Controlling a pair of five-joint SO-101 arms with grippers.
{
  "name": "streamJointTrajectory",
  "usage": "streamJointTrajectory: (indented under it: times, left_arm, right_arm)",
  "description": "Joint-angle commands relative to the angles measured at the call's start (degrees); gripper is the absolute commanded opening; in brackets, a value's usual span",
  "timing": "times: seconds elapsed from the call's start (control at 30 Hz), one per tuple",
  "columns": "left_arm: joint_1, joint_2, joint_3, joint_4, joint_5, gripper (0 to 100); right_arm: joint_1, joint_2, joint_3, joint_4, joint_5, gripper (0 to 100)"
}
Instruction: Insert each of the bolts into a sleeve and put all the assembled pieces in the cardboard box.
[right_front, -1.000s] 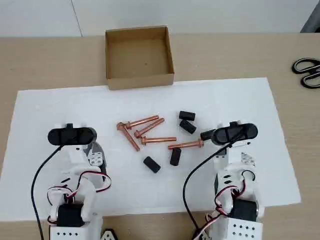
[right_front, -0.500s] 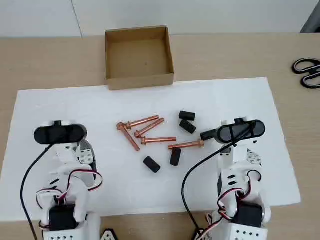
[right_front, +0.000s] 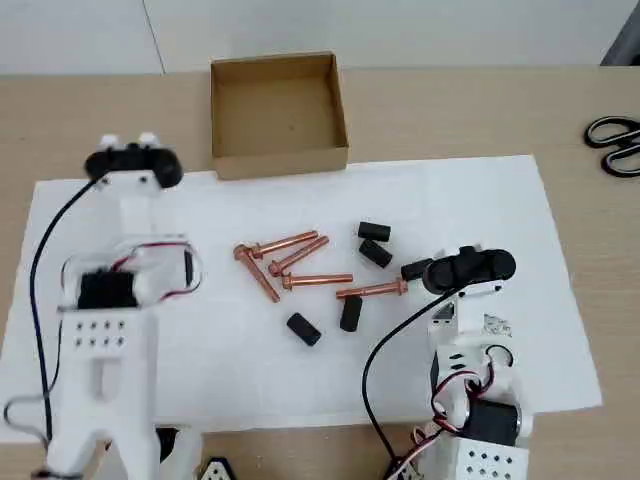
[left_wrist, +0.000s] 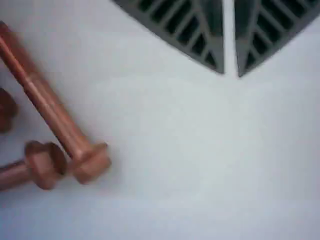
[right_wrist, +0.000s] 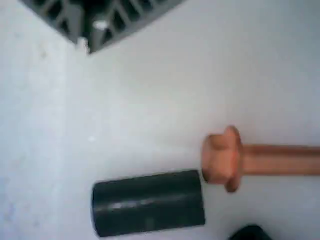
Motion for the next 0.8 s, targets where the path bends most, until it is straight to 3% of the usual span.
streamJointTrajectory:
  times: [0.0, 0.17, 0.37, 0.77]
  left_arm:
    - [3.52, 10.20, -12.53, 5.01, 2.20, 1]
    - [5.63, 18.64, -21.93, 6.24, 3.34, 1]
    - [13.27, 21.27, -22.20, 4.66, 3.60, 1]
    - [13.89, 22.95, -22.20, 2.99, 5.10, 1]
  right_arm:
    - [0.31, 0.22, -1.23, 0.40, 1.14, 0.4]
    - [0.31, 0.22, -1.32, 1.63, 3.96, 0.4]
    - [0.57, 4.53, -8.88, 3.21, 4.22, 0.4]
    - [0.57, 50.86, -33.32, 1.80, 4.31, 0.4]
